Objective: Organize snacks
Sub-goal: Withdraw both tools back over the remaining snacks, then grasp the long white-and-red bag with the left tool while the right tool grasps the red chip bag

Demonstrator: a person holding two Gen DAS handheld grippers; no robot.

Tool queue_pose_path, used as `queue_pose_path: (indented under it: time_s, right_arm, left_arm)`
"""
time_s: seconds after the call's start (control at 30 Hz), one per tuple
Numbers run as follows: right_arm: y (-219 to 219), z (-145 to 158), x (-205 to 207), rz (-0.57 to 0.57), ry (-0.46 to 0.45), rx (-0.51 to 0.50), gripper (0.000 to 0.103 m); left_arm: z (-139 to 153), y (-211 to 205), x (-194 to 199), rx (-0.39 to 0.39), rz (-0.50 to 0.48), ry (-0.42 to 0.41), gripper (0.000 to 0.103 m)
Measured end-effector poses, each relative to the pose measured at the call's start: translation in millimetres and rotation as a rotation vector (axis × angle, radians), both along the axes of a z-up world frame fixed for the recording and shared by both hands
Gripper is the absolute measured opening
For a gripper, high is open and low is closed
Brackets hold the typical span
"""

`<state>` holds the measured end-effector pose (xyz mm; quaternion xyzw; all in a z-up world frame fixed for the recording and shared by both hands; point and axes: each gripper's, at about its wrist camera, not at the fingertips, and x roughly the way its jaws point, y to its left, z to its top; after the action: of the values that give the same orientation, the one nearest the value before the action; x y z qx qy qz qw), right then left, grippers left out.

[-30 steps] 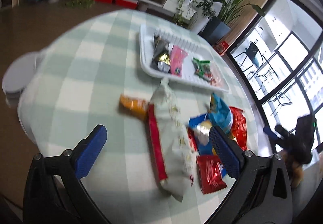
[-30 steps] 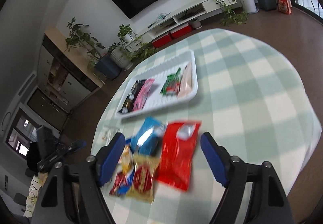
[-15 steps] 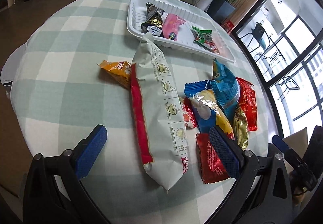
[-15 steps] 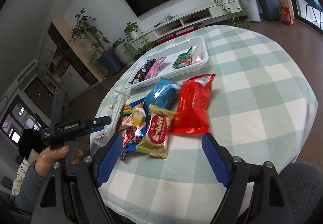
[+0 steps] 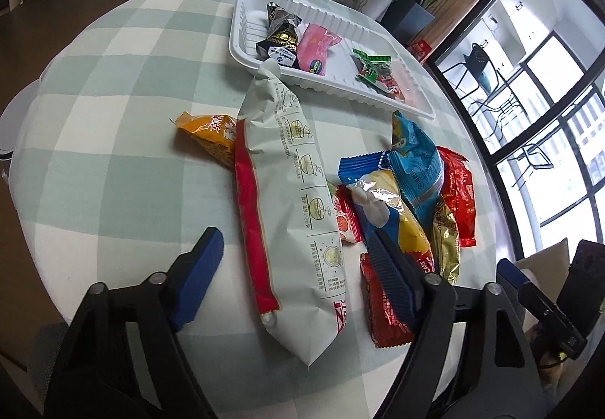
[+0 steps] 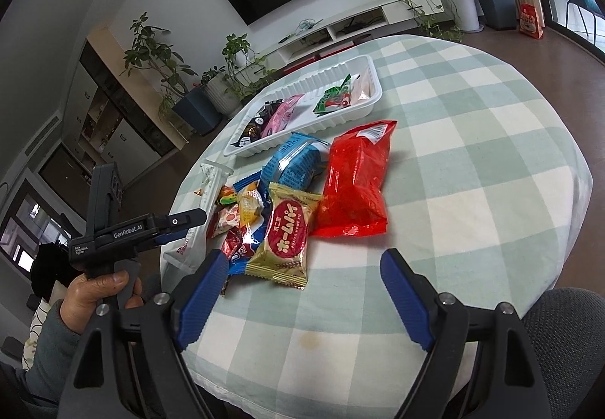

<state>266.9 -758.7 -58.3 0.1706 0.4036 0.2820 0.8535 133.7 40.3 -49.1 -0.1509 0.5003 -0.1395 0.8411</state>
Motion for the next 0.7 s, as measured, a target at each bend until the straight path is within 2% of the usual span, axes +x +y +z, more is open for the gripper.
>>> queue_pose_path:
  time_s: [0.2,0.23,0.3,0.47,0.7]
  right_arm:
    - [0.8,-2.6,-0.5,0.002,-0.001,-0.002,0.085]
    - [0.8,-3.4,-0.6,0.002,-0.002,-0.005,0.085]
    - [1.1,-5.1,-0.2,-0.001,0.003,-0.004,0.085]
    - [0.1,-7.0,0.8,-0.007,0.012,0.000,0.085]
    - [-2.4,-7.1,1.9,-0.016,0.013,0.002,0.085]
  left_arm:
    - [-6.7,4.7,4.1,-0.007,0.005,0.018,0.066]
    - [-6.8,4.5,4.7,-0.009,-0.001,0.016,0.057]
    - [-7.9,3.7,5.8,-0.020,-0.013,0.019,0.050]
    - [-7.7,0.1,6.3,-0.016,-0.034,0.010,0.048]
    - [-5.1,-1.6,3.0,0.008,-0.055,-0.025,0.040]
